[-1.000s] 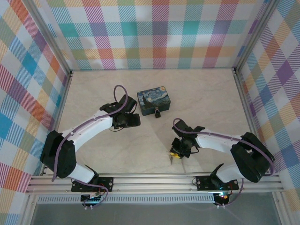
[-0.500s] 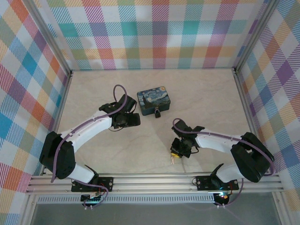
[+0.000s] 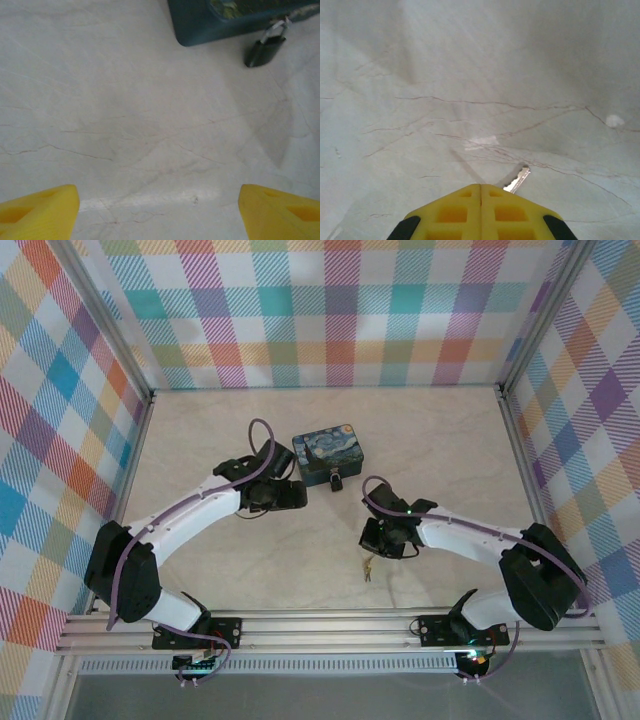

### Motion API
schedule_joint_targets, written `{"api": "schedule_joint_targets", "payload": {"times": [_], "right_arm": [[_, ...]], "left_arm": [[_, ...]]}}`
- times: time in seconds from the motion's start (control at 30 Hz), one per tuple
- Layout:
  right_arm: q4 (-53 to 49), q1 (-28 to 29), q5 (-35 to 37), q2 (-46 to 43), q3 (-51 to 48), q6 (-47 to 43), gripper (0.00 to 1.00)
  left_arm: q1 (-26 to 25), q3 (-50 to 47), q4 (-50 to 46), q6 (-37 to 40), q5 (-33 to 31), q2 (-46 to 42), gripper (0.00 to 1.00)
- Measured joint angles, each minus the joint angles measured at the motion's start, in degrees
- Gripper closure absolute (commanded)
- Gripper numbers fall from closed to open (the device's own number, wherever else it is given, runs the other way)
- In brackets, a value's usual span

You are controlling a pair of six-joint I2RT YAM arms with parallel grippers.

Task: Unlock a padlock with a key

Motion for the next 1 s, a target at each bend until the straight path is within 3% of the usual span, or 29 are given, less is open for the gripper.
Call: {"api": "schedule_joint_targets", "payload": {"times": [0.13,0.33,1.0], "right_arm": [[-2.54,-0.09,0.09,-0.66,1.99,-2.05,0.73],[-3.61,0.15,-1.75,-3.67,0.17,-3.04,0.64],[-3.63,3.08,-2.67,5.92,-0.13,-3.61,0.67]], "left_arm": [[-0.94,0.0,0.0,0.26,2.69,0.04,0.17],[-0.98,0.31,-0.04,0.28,3.32,0.11,0.17],[-0.98,1.07,-0.04,0.48,1.4,-0.26,0.17]]}}
